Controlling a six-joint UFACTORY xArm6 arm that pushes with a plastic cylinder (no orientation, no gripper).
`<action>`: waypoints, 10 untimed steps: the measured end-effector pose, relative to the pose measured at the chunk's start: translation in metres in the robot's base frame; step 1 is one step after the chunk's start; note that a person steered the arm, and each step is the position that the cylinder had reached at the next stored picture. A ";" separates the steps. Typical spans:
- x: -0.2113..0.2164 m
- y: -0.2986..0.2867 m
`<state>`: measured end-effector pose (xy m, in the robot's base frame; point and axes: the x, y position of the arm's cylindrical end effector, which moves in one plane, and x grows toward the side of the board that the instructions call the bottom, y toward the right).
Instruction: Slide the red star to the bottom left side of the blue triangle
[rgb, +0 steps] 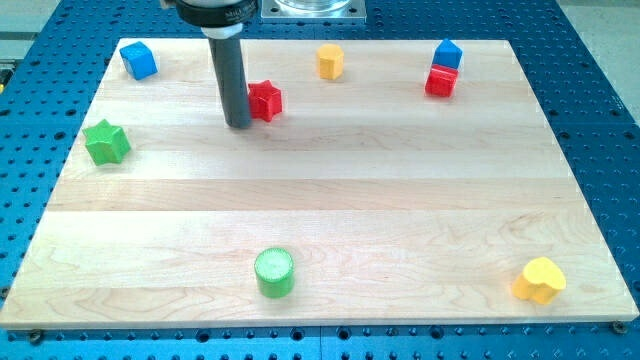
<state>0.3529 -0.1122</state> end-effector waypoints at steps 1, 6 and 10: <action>-0.014 0.038; -0.059 0.219; 0.085 0.052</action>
<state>0.4378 -0.0607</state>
